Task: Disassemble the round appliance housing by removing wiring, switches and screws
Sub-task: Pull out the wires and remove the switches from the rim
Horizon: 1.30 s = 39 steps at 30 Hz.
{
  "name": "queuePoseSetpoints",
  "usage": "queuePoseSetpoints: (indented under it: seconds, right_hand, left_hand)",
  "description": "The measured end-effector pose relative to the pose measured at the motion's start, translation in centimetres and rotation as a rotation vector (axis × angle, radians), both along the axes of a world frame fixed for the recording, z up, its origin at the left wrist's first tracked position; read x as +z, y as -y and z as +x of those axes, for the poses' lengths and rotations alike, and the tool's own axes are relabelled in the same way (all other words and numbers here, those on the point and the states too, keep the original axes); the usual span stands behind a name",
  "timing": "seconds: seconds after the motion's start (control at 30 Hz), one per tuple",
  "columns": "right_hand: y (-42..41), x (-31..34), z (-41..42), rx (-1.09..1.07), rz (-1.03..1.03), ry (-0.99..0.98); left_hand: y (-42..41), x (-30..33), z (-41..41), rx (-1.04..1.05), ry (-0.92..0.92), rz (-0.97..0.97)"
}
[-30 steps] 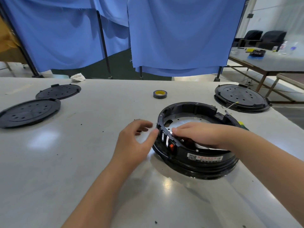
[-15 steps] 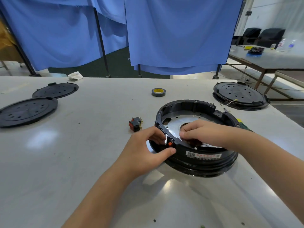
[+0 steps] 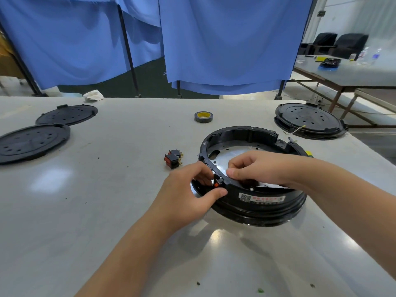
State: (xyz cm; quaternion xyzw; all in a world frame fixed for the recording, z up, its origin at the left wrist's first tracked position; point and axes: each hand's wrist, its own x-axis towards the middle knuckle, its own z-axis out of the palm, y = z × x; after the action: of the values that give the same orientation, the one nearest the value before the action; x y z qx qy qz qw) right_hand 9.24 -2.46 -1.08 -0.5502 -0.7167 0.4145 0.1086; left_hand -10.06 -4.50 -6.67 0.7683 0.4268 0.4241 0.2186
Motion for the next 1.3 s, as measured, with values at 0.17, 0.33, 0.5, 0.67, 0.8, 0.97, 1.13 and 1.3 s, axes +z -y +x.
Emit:
queuePoseSetpoints:
  seconds: [0.17, 0.33, 0.5, 0.67, 0.8, 0.97, 1.13, 1.3]
  right_hand:
    - [0.0, 0.1, -0.1, 0.004, -0.005, -0.011]
    - [0.1, 0.0, 0.0, -0.027, -0.01, -0.013]
    - [-0.5, -0.4, -0.5, -0.129, 0.052, 0.135]
    - [-0.9, 0.1, -1.4, -0.088, -0.051, 0.149]
    - [-1.1, 1.2, -1.6, -0.004, -0.222, 0.177]
    - [-1.7, 1.8, -1.4, 0.043, -0.394, 0.145]
    - [-2.1, 1.9, -1.5, 0.032, -0.453, 0.134]
    - [-2.4, 1.9, -1.4, 0.039, -0.498, 0.135]
  left_hand:
    - [0.0, 0.0, 0.0, -0.003, -0.009, 0.003]
    - [-0.1, 0.0, -0.1, 0.008, -0.019, 0.025]
    - [-0.1, 0.2, -0.2, 0.013, -0.028, 0.044]
    - [-0.2, 0.1, -0.2, -0.001, -0.012, 0.03]
    - [-0.2, 0.0, -0.2, -0.011, -0.016, 0.025]
    - [-0.2, -0.1, -0.1, 0.001, -0.011, 0.022]
    - [-0.1, -0.1, -0.1, 0.001, -0.017, 0.024]
    - [-0.2, -0.1, -0.1, -0.003, -0.019, 0.028]
